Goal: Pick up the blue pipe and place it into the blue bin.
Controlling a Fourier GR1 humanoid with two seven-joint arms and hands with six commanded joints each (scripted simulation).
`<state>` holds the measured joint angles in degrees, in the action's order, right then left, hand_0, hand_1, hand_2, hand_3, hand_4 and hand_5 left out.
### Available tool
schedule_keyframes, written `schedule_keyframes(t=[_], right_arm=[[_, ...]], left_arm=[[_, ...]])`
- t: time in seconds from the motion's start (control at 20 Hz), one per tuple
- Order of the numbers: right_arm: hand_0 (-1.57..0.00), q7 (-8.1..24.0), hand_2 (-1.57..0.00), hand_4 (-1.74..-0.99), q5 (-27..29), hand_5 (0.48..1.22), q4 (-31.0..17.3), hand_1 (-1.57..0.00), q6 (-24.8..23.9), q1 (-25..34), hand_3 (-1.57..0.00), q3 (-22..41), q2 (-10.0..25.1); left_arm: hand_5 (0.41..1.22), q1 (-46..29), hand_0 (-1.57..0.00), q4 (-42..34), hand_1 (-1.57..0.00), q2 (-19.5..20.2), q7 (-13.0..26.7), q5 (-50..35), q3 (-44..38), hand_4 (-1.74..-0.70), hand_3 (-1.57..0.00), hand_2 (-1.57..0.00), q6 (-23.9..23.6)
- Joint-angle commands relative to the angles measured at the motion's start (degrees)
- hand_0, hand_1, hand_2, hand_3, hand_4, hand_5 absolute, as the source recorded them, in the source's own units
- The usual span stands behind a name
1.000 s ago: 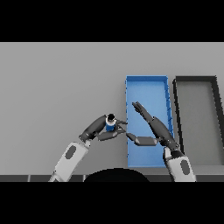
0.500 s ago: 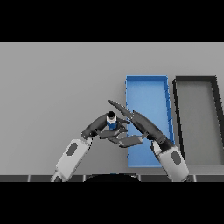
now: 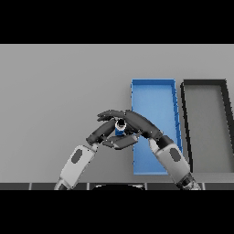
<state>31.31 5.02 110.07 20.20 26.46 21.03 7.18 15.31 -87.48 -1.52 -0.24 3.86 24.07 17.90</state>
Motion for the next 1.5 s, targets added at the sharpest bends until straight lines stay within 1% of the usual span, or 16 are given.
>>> schedule_keyframes(t=[0.0, 0.1, 0.2, 0.3, 0.45, 0.6, 0.75, 0.8, 0.85, 0.9, 0.95, 1.0, 1.1, 1.25, 1.35, 1.45], right_arm=[[-0.7, -1.2, -0.74, -1.406, -0.2, 0.5, -1.0, -0.7, 0.3, -0.1, -0.6, 0.1, -0.3], [-1.01, -0.5, -1.04, -1.514, 0.1, 0.55, -1.3, -1.02, 0.0, 0.4, -0.87, -0.1, -0.9], [-1.22, -1.1, -1.23, -1.581, 1.1, 0.65, -1.5, -1.22, -0.3, -0.1, -1.02, 0.2, -2.1], [-1.34, -1.7, -1.35, -1.628, 2.0, 0.856, -2.6, -1.34, -1.1, 0.6, -1.19, 0.5, -2.9], [-1.45, -3.5, -1.46, -1.68, 0.8, 1.034, -2.7, -1.45, -2.1, 0.4, -1.36, 1.5, -1.8], [-1.51, -6.5, -1.51, -1.71, 0.2, 1.125, -2.9, -1.51, -2.9, 0.2, -1.46, 2.6, -1.8], [-1.54, -7.1, -1.54, -1.725, -0.1, 1.172, -3.0, -1.54, -4.9, 0.0, -1.52, 2.7, -2.3], [-1.55, -6.2, -1.55, -1.728, -0.2, 1.182, -2.2, -1.55, -5.2, -0.3, -1.53, 2.8, -2.2], [-1.55, -7.7, -1.55, -1.731, -0.7, 1.19, -2.3, -1.55, -5.3, -0.3, -1.54, 2.8, -2.1], [-1.56, -9.1, -1.56, -1.733, -1.5, 1.196, -2.3, -1.56, -5.7, -0.8, -1.54, 3.5, -2.0], [-1.56, -7.5, -1.56, -1.734, -1.5, 1.201, -2.5, -1.56, -5.8, -0.1, -1.55, 3.6, -2.3], [-1.56, -6.2, -1.56, -1.736, -1.6, 1.205, -2.4, -1.56, -6.1, 0.1, -1.55, 3.9, -2.6], [-1.56, -4.4, -1.56, -1.738, -1.7, 1.211, -2.5, -1.56, -6.8, 0.5, -1.56, 3.9, -3.2], [-1.57, -4.3, -1.57, -1.739, -2.3, 1.216, -1.5, -1.57, -7.4, -0.3, -1.56, 3.9, -2.8], [-1.57, -5.8, -1.57, -1.74, -2.7, 1.218, -1.1, -1.57, -7.9, -0.1, -1.57, 4.0, -2.6], [-1.57, -6.9, -1.57, -1.74, -2.8, 1.219, -1.6, -1.57, -7.9, -0.3, -1.57, 4.2, -2.5]], left_arm=[[1.221, -0.1, -1.57, -0.3, -1.57, 0.3, 0.7, 0.7, 0.3, -1.59, -1.57, -1.57, 0.0], [1.221, 0.9, -1.57, 0.5, -1.57, -0.5, 0.6, 1.2, -0.1, -1.64, -1.57, -1.57, -0.6], [1.221, 0.0, -1.57, 0.6, -1.57, -1.6, -1.3, -0.1, -0.1, -1.68, -1.52, -1.57, 0.2], [1.221, -0.5, -1.57, 0.7, -1.57, -2.0, -2.4, -0.8, -0.4, -1.7, -1.5, -1.57, 1.1], [1.221, -0.6, -1.57, 0.5, -1.57, -2.1, -1.7, -1.4, -1.4, -1.72, -1.44, -1.57, 2.0], [1.221, -0.2, -1.57, 0.6, -1.57, -2.2, -2.3, -0.5, -1.9, -1.73, -1.43, -1.57, 1.8], [1.221, 0.2, -1.57, 0.3, -1.57, -2.0, -1.7, 0.1, -2.3, -1.73, -1.42, -1.57, 1.8], [1.221, -0.2, -1.57, 0.4, -1.57, -2.0, -3.3, 0.9, -1.9, -1.73, -1.42, -1.57, 1.4], [1.221, 0.4, -1.57, 0.2, -1.57, -1.6, -4.1, 2.4, -2.0, -1.72, -1.45, -1.57, 0.3], [1.221, -0.1, -1.46, -0.3, -1.34, -1.1, -4.0, 3.9, -1.9, -1.6, -1.17, -1.29, -0.2], [1.221, -0.2, -1.17, -0.1, -1.07, -0.8, -4.3, 3.8, -1.9, -1.47, -0.93, -1.03, 1.3], [1.221, -0.6, -0.94, -0.5, -0.86, -0.6, -3.6, 3.7, -1.6, -1.37, -0.75, -0.83, 2.7], [1.221, -0.4, -0.6, -1.1, -0.55, -0.1, -1.4, 4.9, -1.7, -1.21, -0.48, -0.53, 5.0], [0.938, -0.1, -0.31, -0.6, -0.28, -0.4, 0.0, 6.0, -2.6, -1.05, -0.24, -0.27, 5.0], [0.77, -0.8, -0.2, -0.3, -0.18, -0.6, 1.2, 5.9, -2.6, -1.0, -0.16, -0.17, 4.9], [0.647, -1.3, -0.12, -1.3, -0.11, -1.1, 3.8, 4.8, -2.7, -0.97, -0.1, -0.11, 5.1]])
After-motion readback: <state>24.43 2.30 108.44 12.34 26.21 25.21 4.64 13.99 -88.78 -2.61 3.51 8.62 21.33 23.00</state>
